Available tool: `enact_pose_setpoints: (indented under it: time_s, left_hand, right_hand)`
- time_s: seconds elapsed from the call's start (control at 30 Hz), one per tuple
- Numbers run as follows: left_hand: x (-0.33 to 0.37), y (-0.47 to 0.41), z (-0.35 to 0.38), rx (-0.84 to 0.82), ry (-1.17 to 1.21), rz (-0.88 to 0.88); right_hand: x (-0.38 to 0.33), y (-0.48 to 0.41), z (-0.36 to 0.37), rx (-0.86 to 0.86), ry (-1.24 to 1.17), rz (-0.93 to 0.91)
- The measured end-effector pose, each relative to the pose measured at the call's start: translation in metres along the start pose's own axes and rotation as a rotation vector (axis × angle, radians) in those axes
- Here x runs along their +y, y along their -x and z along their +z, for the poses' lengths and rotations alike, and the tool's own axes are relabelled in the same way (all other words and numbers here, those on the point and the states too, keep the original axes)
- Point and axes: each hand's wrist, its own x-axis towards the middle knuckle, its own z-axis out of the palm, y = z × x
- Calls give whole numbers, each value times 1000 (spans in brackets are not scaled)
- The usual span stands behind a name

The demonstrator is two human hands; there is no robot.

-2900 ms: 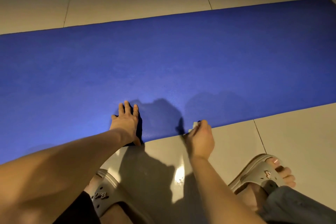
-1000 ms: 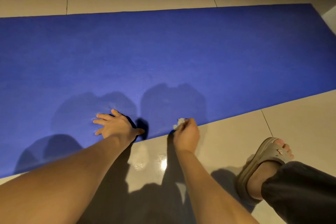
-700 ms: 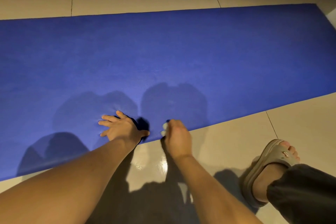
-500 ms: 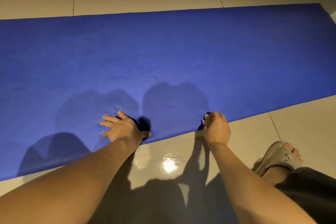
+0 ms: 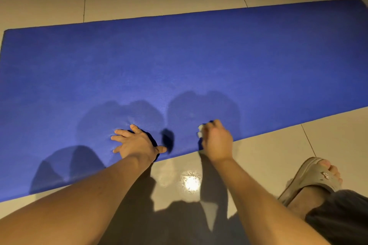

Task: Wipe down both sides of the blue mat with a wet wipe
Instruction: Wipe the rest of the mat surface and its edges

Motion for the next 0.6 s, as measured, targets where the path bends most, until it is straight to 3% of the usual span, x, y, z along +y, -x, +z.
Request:
enact_pose_setpoints:
  time_s: [0.1, 0.17, 0.27, 0.4, 0.5, 0.6]
  left_hand:
    - [-1, -1, 2, 12, -14, 7]
    - [-1, -2, 3, 17, -14, 6]
    - [0, 0, 2, 13, -26, 3]
    - [1, 2, -2, -2, -45, -3]
    - [1, 1, -2, -17, -48, -11]
    - [0, 2, -2, -7, -45, -8]
  right_hand:
    - [40, -23, -18, 85, 7, 243]
    - [43, -25, -19, 117, 38, 292]
    - [3, -9, -4, 149, 3, 183]
    - [-59, 23, 21, 60, -109, -84]
    - [-49, 21, 24, 37, -41, -282]
    - [-5, -1, 12, 88, 44, -175]
